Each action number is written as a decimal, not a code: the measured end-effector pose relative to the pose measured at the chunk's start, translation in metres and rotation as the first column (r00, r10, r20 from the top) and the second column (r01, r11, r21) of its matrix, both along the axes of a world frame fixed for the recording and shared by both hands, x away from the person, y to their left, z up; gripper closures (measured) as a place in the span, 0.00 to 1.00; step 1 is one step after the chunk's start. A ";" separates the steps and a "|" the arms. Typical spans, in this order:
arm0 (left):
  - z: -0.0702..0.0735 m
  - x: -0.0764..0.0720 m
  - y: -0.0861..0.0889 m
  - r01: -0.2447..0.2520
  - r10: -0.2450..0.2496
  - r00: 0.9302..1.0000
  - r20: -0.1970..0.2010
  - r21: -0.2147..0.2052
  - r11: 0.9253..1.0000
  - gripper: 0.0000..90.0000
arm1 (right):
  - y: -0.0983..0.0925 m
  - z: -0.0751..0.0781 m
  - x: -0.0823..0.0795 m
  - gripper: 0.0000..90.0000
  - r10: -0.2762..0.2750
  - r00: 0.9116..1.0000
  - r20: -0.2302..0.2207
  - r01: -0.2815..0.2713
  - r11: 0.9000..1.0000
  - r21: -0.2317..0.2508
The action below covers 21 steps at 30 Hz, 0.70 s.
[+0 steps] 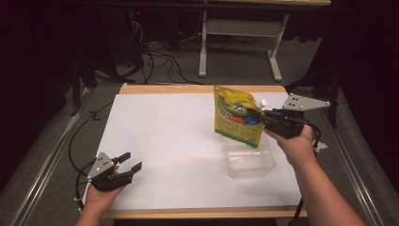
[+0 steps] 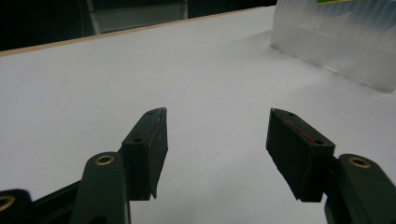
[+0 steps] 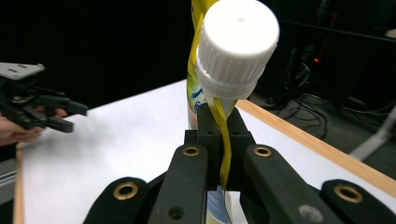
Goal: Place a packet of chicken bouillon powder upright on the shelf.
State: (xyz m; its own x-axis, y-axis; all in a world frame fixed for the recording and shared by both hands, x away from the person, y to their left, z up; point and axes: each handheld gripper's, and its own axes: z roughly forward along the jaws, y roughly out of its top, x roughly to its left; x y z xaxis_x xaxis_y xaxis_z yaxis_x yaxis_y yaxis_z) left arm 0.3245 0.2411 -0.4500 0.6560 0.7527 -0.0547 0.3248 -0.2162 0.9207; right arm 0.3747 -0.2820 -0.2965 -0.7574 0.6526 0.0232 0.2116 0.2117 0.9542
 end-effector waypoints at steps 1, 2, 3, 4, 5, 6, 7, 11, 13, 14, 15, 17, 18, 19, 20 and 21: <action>0.000 0.000 0.000 0.002 -0.002 1.000 -0.004 0.003 1.000 0.43 | -0.008 -0.002 0.003 1.00 -0.010 1.000 -0.002 0.010 1.000 -0.002; -0.001 0.000 0.000 0.004 -0.004 1.000 -0.007 0.004 1.000 0.43 | -0.011 -0.004 0.004 1.00 -0.017 1.000 -0.009 0.017 1.000 -0.004; -0.001 0.000 -0.001 0.004 -0.004 1.000 -0.008 0.003 1.000 0.42 | -0.015 -0.006 0.005 1.00 -0.016 1.000 -0.010 0.016 1.000 -0.001; -0.001 0.000 -0.001 0.004 -0.004 1.000 -0.008 0.003 1.000 0.42 | -0.015 -0.006 0.005 1.00 -0.016 1.000 -0.010 0.016 1.000 -0.001; -0.002 -0.001 -0.002 0.006 -0.006 1.000 -0.011 0.008 1.000 0.42 | -0.021 -0.009 0.005 1.00 -0.025 1.000 -0.017 0.025 1.000 -0.009; -0.002 -0.001 -0.002 0.006 -0.006 1.000 -0.011 0.008 1.000 0.42 | -0.024 -0.010 0.005 1.00 -0.023 1.000 -0.018 0.023 1.000 -0.009; -0.003 -0.001 -0.002 0.008 -0.008 1.000 -0.013 0.012 1.000 0.42 | -0.026 -0.010 0.005 1.00 -0.024 1.000 -0.015 0.024 1.000 -0.013; -0.004 -0.001 -0.003 0.005 -0.005 1.000 -0.018 0.012 1.000 0.41 | -0.034 -0.011 0.003 1.00 -0.005 1.000 -0.004 0.005 1.000 -0.012; -0.004 -0.001 -0.003 0.004 -0.004 1.000 -0.018 0.012 1.000 0.41 | -0.038 -0.013 0.002 1.00 -0.007 1.000 -0.008 0.007 1.000 -0.022; -0.004 -0.002 -0.003 0.003 -0.002 1.000 -0.017 0.012 1.000 0.41 | -0.040 -0.016 0.001 1.00 -0.006 1.000 -0.010 0.006 1.000 -0.021; -0.004 -0.002 -0.003 0.000 0.000 1.000 -0.017 0.011 1.000 0.41 | -0.043 -0.018 0.001 1.00 -0.006 1.000 -0.011 0.006 1.000 -0.021; -0.004 -0.002 -0.002 -0.002 0.002 1.000 -0.019 0.007 1.000 0.41 | -0.047 -0.022 0.000 1.00 -0.001 1.000 -0.018 0.001 1.000 -0.010; -0.004 -0.002 -0.002 -0.002 0.002 1.000 -0.019 0.007 1.000 0.41 | -0.047 -0.022 0.000 1.00 -0.001 1.000 -0.018 0.001 1.000 -0.010; -0.005 -0.001 -0.002 -0.004 0.004 1.000 -0.023 0.007 1.000 0.41 | -0.050 -0.025 -0.002 1.00 0.010 1.000 -0.022 -0.010 1.000 0.005; -0.005 -0.001 -0.002 -0.004 0.004 1.000 -0.023 0.007 1.000 0.41 | -0.050 -0.025 -0.002 1.00 0.010 1.000 -0.022 -0.010 1.000 0.005; -0.005 -0.001 -0.003 -0.005 0.006 1.000 -0.026 0.007 1.000 0.41 | -0.050 -0.027 -0.004 1.00 0.015 1.000 -0.018 -0.015 1.000 0.005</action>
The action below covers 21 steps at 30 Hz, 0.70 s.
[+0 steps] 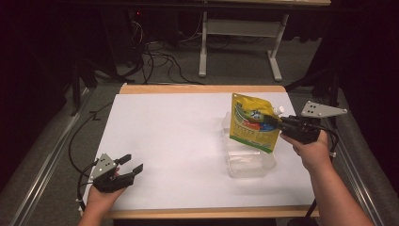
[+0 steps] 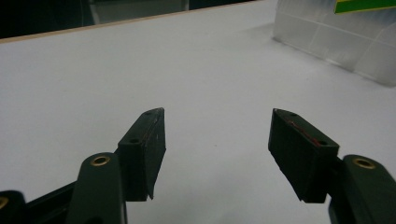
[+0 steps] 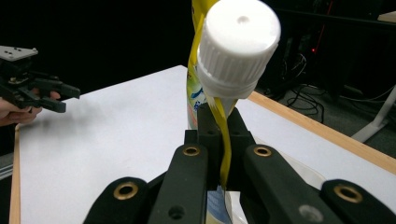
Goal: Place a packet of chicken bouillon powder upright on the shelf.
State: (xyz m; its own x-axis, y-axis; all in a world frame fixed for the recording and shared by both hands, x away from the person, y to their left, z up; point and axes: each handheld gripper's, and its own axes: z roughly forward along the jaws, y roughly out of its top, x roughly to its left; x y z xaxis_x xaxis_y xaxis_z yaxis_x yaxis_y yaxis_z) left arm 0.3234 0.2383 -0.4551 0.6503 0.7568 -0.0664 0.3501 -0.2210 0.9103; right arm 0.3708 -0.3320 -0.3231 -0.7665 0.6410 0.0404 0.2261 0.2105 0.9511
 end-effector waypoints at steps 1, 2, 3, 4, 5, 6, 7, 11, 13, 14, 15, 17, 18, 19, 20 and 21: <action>0.000 0.000 0.000 0.000 0.000 1.000 0.000 0.000 1.000 0.41 | 0.000 0.000 0.000 1.00 0.000 1.000 0.000 0.000 1.000 0.000; 0.000 0.000 -0.001 0.000 0.000 1.000 -0.003 0.004 1.000 0.41 | 0.001 -0.001 0.000 1.00 0.003 1.000 0.006 -0.003 1.000 -0.012; 0.000 0.000 -0.001 0.000 0.000 1.000 -0.003 0.004 1.000 0.41 | 0.001 -0.001 0.000 1.00 0.003 1.000 0.006 -0.003 1.000 -0.012; 0.000 0.000 -0.001 -0.001 0.001 1.000 -0.001 0.005 1.000 0.41 | 0.002 -0.003 0.001 1.00 0.006 1.000 0.000 -0.006 1.000 -0.014; 0.000 0.000 -0.002 0.000 0.000 1.000 -0.002 0.006 1.000 0.41 | 0.002 -0.003 0.001 1.00 0.006 1.000 0.000 -0.006 1.000 -0.014; 0.000 -0.001 -0.002 0.002 -0.002 1.000 -0.001 0.006 1.000 0.41 | 0.004 -0.006 0.004 1.00 0.007 1.000 -0.006 -0.007 1.000 -0.022; 0.000 -0.001 -0.002 0.002 -0.002 1.000 -0.001 0.006 1.000 0.41 | 0.004 -0.006 0.004 1.00 0.007 1.000 -0.006 -0.007 1.000 -0.022; 0.000 -0.001 -0.002 -0.001 0.001 1.000 -0.001 0.007 1.000 0.41 | 0.008 -0.012 0.009 1.00 0.013 1.000 -0.005 -0.013 0.999 -0.033; 0.000 -0.001 -0.001 -0.002 0.002 1.000 -0.002 0.004 1.000 0.41 | 0.011 -0.014 0.011 1.00 0.019 1.000 -0.004 -0.019 0.999 -0.042; 0.000 -0.001 -0.002 -0.001 0.001 1.000 -0.002 0.005 1.000 0.41 | 0.012 -0.016 0.013 1.00 0.020 1.000 -0.007 -0.020 0.999 -0.044; 0.000 -0.001 -0.002 -0.001 0.001 1.000 -0.002 0.005 1.000 0.41 | 0.012 -0.016 0.013 1.00 0.020 1.000 -0.007 -0.020 0.999 -0.044; 0.000 -0.002 -0.002 -0.001 0.001 1.000 -0.001 0.004 1.000 0.41 | 0.013 -0.018 0.015 1.00 0.020 1.000 -0.001 -0.020 0.999 -0.049; 0.000 -0.002 -0.001 0.001 -0.001 1.000 -0.001 0.005 1.000 0.41 | 0.013 -0.019 0.016 1.00 0.015 1.000 -0.001 -0.015 0.999 -0.051; 0.000 -0.002 -0.001 0.000 0.000 1.000 0.000 0.003 1.000 0.41 | 0.013 -0.019 0.016 1.00 0.015 1.000 -0.001 -0.015 0.999 -0.051; 0.000 -0.002 -0.001 0.001 -0.001 1.000 -0.001 0.004 1.000 0.41 | 0.012 -0.019 0.016 1.00 0.011 1.000 0.006 -0.011 0.998 -0.058; 0.000 -0.002 -0.001 0.001 -0.001 1.000 -0.001 0.005 1.000 0.41 | 0.012 -0.019 0.016 1.00 0.011 1.000 0.006 -0.011 0.998 -0.058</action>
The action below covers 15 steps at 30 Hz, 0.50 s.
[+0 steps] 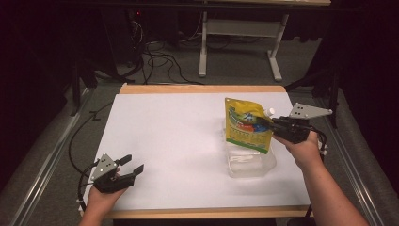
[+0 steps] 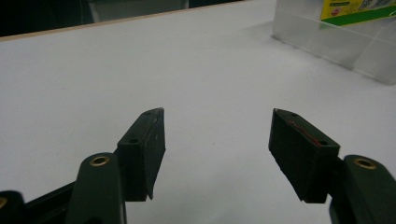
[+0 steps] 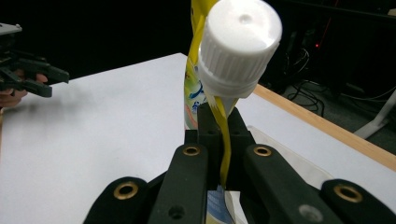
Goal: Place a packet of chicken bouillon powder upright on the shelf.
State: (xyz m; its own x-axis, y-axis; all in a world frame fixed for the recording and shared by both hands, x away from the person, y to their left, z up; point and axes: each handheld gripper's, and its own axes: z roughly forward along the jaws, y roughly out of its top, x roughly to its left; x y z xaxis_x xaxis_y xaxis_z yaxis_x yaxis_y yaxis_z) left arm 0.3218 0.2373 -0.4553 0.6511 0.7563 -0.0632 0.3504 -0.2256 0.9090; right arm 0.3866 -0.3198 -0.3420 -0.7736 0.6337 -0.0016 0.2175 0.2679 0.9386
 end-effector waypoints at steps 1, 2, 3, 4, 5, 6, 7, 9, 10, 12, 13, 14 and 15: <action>0.000 0.000 0.000 0.000 0.000 1.000 0.000 -0.001 1.000 0.41 | 0.000 0.000 0.000 1.00 -0.002 1.000 0.002 0.003 1.000 -0.001; 0.000 0.000 0.000 0.000 0.000 1.000 -0.001 -0.001 1.000 0.41 | 0.000 -0.001 0.001 1.00 -0.001 1.000 0.005 0.001 1.000 0.001; 0.000 0.000 0.000 0.001 -0.001 1.000 -0.002 -0.001 1.000 0.41 | 0.000 -0.001 0.001 1.00 0.001 1.000 0.005 -0.001 1.000 0.000; 0.000 0.000 0.000 0.001 -0.001 1.000 -0.001 0.000 1.000 0.41 | 0.000 -0.002 0.001 1.00 -0.003 1.000 0.000 0.003 1.000 0.001; 0.000 0.000 0.000 0.003 -0.003 1.000 0.000 0.001 1.000 0.41 | 0.001 -0.003 0.002 1.00 -0.004 1.000 0.001 0.004 1.000 -0.006; 0.000 0.000 0.000 0.003 -0.003 1.000 0.001 -0.001 1.000 0.41 | 0.001 -0.004 0.002 1.00 -0.004 1.000 0.004 0.004 1.000 -0.006; 0.001 -0.001 0.000 0.002 -0.002 1.000 0.003 -0.001 1.000 0.41 | 0.002 -0.005 0.002 1.00 -0.005 1.000 0.002 0.005 1.000 -0.005; 0.001 -0.001 0.000 0.001 -0.001 1.000 0.003 -0.001 1.000 0.41 | 0.003 -0.006 0.002 1.00 -0.004 1.000 0.002 0.004 1.000 -0.012; 0.001 -0.001 0.000 0.001 -0.001 1.000 0.003 -0.001 1.000 0.41 | 0.004 -0.008 0.002 1.00 -0.008 1.000 -0.007 0.008 1.000 -0.013; 0.000 0.000 0.000 0.001 -0.001 1.000 0.001 -0.001 1.000 0.41 | 0.003 -0.013 0.003 1.00 -0.023 1.000 -0.004 0.023 1.000 -0.002; 0.000 0.000 0.000 0.002 -0.002 1.000 0.002 -0.001 1.000 0.41 | 0.002 -0.013 0.002 1.00 -0.031 0.999 -0.004 0.031 1.000 -0.001; 0.000 0.000 0.000 0.002 -0.002 1.000 0.002 -0.001 1.000 0.41 | 0.002 -0.013 0.002 1.00 -0.031 0.999 -0.004 0.031 1.000 -0.001; 0.000 0.000 0.000 0.004 -0.004 1.000 0.000 0.001 1.000 0.41 | 0.002 -0.013 0.000 1.00 -0.052 0.999 0.006 0.052 0.999 -0.008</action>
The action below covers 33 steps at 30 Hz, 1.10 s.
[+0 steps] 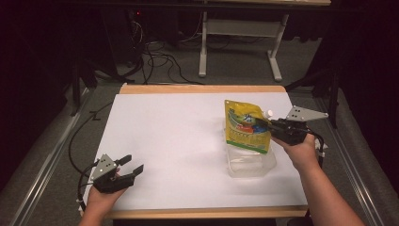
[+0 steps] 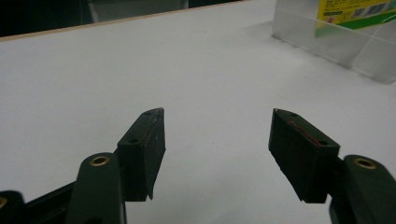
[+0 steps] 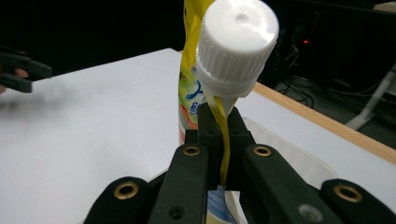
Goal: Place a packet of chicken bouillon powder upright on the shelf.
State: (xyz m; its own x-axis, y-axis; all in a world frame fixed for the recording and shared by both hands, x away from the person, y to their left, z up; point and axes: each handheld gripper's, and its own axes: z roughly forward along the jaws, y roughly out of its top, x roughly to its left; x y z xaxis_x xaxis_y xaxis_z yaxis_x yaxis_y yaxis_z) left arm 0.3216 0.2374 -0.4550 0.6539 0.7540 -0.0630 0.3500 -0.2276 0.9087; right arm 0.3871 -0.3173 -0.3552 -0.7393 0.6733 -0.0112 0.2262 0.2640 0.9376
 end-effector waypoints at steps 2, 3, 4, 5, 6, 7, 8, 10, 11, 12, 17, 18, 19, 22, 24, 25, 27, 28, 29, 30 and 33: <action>0.000 0.000 0.000 0.001 -0.001 1.000 0.001 -0.001 1.000 0.41 | 0.000 0.000 -0.001 1.00 -0.012 1.000 0.003 0.012 1.000 -0.006; 0.000 0.000 0.000 0.001 -0.001 1.000 0.001 -0.001 1.000 0.41 | 0.001 0.000 -0.002 1.00 -0.015 1.000 0.010 0.015 1.000 -0.005; 0.000 0.000 0.000 0.002 -0.002 1.000 0.000 -0.001 1.000 0.41 | 0.001 -0.002 -0.004 1.00 -0.035 0.999 0.015 0.035 0.999 0.008; 0.000 0.000 0.000 0.002 -0.002 1.000 0.000 -0.001 1.000 0.41 | 0.001 -0.002 -0.004 1.00 -0.035 0.999 0.015 0.035 0.999 0.008; 0.000 0.000 0.000 0.003 -0.003 1.000 0.001 -0.003 1.000 0.41 | -0.001 -0.006 -0.006 1.00 -0.049 0.999 0.014 0.048 0.999 0.025; 0.000 0.000 0.000 0.003 -0.003 1.000 0.002 -0.002 1.000 0.41 | -0.002 -0.007 -0.007 1.00 -0.052 0.999 0.013 0.051 0.998 0.033; 0.000 0.000 0.000 0.004 -0.004 1.000 0.001 0.000 1.000 0.41 | -0.003 -0.008 -0.008 1.00 -0.061 0.998 0.017 0.060 0.998 0.036; 0.000 0.000 -0.001 0.006 -0.006 1.000 -0.001 -0.001 1.000 0.41 | -0.003 -0.011 -0.011 1.00 -0.076 0.997 0.018 0.075 0.996 0.049; 0.000 0.000 -0.001 0.006 -0.006 1.000 -0.001 -0.001 1.000 0.41 | -0.003 -0.011 -0.011 1.00 -0.076 0.997 0.018 0.075 0.996 0.049; 0.000 0.000 -0.001 0.005 -0.005 1.000 0.001 -0.001 1.000 0.41 | -0.003 -0.012 -0.012 1.00 -0.083 0.996 0.018 0.082 0.995 0.057; 0.000 0.000 -0.001 0.007 -0.007 1.000 -0.001 0.001 1.000 0.41 | -0.004 -0.017 -0.017 1.00 -0.114 0.993 0.030 0.111 0.990 0.082; 0.000 0.000 -0.001 0.007 -0.007 1.000 -0.001 0.000 1.000 0.41 | -0.003 -0.018 -0.019 1.00 -0.128 0.991 0.029 0.125 0.988 0.088; 0.000 0.000 -0.001 0.007 -0.007 1.000 -0.001 0.000 1.000 0.41 | -0.003 -0.018 -0.019 1.00 -0.128 0.991 0.029 0.125 0.988 0.088; 0.000 0.000 -0.001 0.011 -0.011 1.000 -0.002 0.001 1.000 0.41 | -0.002 -0.020 -0.020 1.00 -0.121 0.992 0.025 0.118 0.989 0.093; 0.000 0.000 -0.001 0.012 -0.012 1.000 -0.002 0.000 1.000 0.41 | -0.003 -0.020 -0.020 1.00 -0.118 0.993 0.018 0.116 0.989 0.095; 0.000 0.000 -0.001 0.012 -0.012 1.000 -0.002 0.000 1.000 0.41 | -0.003 -0.020 -0.020 1.00 -0.119 0.993 0.017 0.117 0.988 0.096; 0.000 0.000 -0.001 0.013 -0.013 1.000 -0.001 0.000 1.000 0.41 | -0.003 -0.020 -0.020 1.00 -0.118 0.993 0.017 0.116 0.988 0.098; 0.000 0.000 -0.001 0.013 -0.013 1.000 -0.001 0.000 1.000 0.41 | -0.003 -0.020 -0.020 1.00 -0.119 0.993 0.015 0.117 0.989 0.096; 0.000 0.000 -0.001 0.013 -0.013 1.000 -0.001 0.000 1.000 0.41 | -0.003 -0.020 -0.020 1.00 -0.119 0.993 0.015 0.117 0.989 0.096; 0.000 0.000 -0.001 0.014 -0.014 1.000 -0.001 0.000 1.000 0.41 | -0.003 -0.020 -0.020 1.00 -0.117 0.993 0.015 0.115 0.989 0.096; 0.000 0.000 -0.001 0.016 -0.016 1.000 -0.002 0.002 1.000 0.41 | -0.003 -0.021 -0.020 1.00 -0.117 0.993 0.014 0.116 0.989 0.095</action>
